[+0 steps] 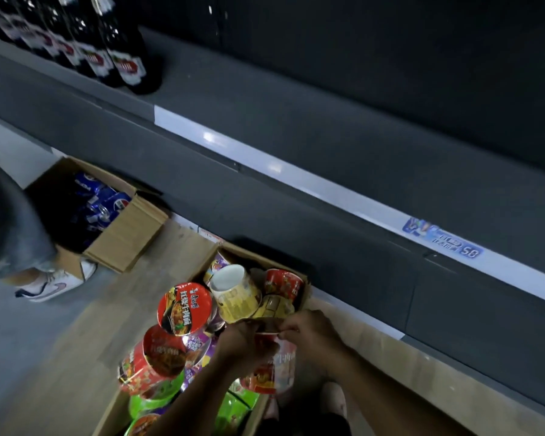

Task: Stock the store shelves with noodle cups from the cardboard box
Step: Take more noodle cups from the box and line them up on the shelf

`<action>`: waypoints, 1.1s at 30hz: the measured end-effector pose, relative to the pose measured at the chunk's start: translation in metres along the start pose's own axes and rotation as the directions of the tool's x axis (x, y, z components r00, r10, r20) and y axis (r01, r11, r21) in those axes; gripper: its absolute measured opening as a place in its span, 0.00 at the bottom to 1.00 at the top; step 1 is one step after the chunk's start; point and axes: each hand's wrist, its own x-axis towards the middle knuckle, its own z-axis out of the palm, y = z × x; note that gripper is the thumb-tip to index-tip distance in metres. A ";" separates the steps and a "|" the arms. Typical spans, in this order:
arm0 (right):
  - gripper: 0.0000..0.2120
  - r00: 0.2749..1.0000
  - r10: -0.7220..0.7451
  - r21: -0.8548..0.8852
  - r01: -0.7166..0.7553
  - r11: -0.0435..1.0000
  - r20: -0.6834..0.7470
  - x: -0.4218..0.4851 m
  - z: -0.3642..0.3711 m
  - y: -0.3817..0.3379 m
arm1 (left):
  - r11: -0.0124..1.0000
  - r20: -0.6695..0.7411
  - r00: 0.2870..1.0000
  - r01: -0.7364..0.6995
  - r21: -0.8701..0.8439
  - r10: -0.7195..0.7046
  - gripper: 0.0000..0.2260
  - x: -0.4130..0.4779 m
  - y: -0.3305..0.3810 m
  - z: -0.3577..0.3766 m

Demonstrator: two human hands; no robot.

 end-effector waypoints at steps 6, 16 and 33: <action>0.10 0.994 -0.021 -0.026 0.019 0.999 -0.104 -0.021 -0.049 -0.030 | 0.983 0.006 0.999 -0.033 0.182 0.033 0.22 0.007 0.037 -0.039; 0.09 0.950 -0.087 -0.110 0.057 0.992 -0.299 -0.057 -0.126 -0.081 | 0.946 -0.064 0.986 -0.131 0.298 0.157 0.24 -0.008 0.116 -0.118; 0.08 0.679 -0.305 -0.111 0.315 0.943 -0.668 -0.212 -0.266 -0.178 | 0.862 -0.355 0.820 -0.293 0.413 0.449 0.23 -0.130 0.293 -0.249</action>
